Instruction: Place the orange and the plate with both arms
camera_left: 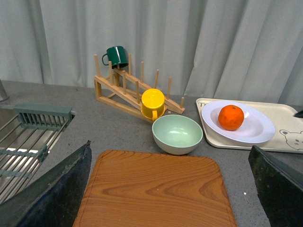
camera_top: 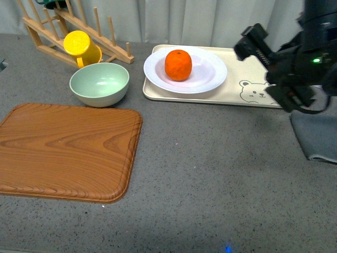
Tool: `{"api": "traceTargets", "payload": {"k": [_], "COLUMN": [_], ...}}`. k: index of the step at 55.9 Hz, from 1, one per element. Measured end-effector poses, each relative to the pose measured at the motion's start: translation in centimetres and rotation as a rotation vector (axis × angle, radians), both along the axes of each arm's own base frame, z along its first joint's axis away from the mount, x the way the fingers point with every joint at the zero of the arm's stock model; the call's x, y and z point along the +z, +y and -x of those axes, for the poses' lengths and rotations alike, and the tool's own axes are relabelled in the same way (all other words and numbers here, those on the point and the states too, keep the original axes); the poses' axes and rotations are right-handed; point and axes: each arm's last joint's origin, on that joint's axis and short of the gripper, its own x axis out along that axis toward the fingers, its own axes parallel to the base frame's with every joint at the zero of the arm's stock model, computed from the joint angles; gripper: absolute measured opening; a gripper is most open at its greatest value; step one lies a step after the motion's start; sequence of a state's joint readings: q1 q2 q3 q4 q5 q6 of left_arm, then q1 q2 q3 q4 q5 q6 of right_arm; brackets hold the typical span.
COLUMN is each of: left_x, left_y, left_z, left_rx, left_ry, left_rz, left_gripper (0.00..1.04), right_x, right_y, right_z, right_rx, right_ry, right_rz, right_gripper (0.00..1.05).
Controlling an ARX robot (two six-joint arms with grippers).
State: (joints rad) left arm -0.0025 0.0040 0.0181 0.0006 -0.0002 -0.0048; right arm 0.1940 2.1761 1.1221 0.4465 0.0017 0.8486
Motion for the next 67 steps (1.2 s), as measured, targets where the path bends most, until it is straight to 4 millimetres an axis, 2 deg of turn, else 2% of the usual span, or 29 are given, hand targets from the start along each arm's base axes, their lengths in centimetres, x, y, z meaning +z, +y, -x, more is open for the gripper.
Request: {"api": "traceTargets", "payload": {"k": [8,12,18,23,29,36,39,46,55,66,67], "left_x": [0.0,0.0,0.0,0.0,0.0,0.0,0.0,0.0,0.0,0.0,0.0], "left_y": [0.0,0.0,0.0,0.0,0.0,0.0,0.0,0.0,0.0,0.0,0.0], "left_z": [0.0,0.0,0.0,0.0,0.0,0.0,0.0,0.0,0.0,0.0,0.0], "left_rx": [0.0,0.0,0.0,0.0,0.0,0.0,-0.001,0.0,0.0,0.0,0.0], "left_ry": [0.0,0.0,0.0,0.0,0.0,0.0,0.0,0.0,0.0,0.0,0.0], "left_rz": [0.0,0.0,0.0,0.0,0.0,0.0,0.0,0.0,0.0,0.0,0.0], "left_gripper": [0.98,0.98,0.98,0.98,0.98,0.98,0.98,0.98,0.98,0.98,0.98], "right_x": [3.5,5.1,5.7,6.2,7.2,7.5,7.4,8.1,8.2,8.5,8.5], "right_y": [-3.1,-4.6,-6.3,-7.9,-9.0,-9.8,-9.7,-9.4,-8.2,-8.2,-8.2], "right_z": [5.6,9.3,14.1,18.9,21.7,24.2,25.3,27.4,28.0,28.8,28.9], "right_rx": [-0.007,0.03,0.113,0.179,0.209,0.248,0.184,0.086,0.09,0.081,0.081], "right_ry": [-0.087,-0.155,-0.164,-0.227,-0.319,-0.387,-0.467,-0.632,-0.632,-0.648,-0.647], "right_rz": [0.309,0.477,0.632,0.752,0.78,0.783,0.789,0.782,0.77,0.771,0.772], "right_gripper": [0.96,0.96,0.96,0.96,0.96,0.96,0.89,0.62,0.35,0.01,0.01]}}
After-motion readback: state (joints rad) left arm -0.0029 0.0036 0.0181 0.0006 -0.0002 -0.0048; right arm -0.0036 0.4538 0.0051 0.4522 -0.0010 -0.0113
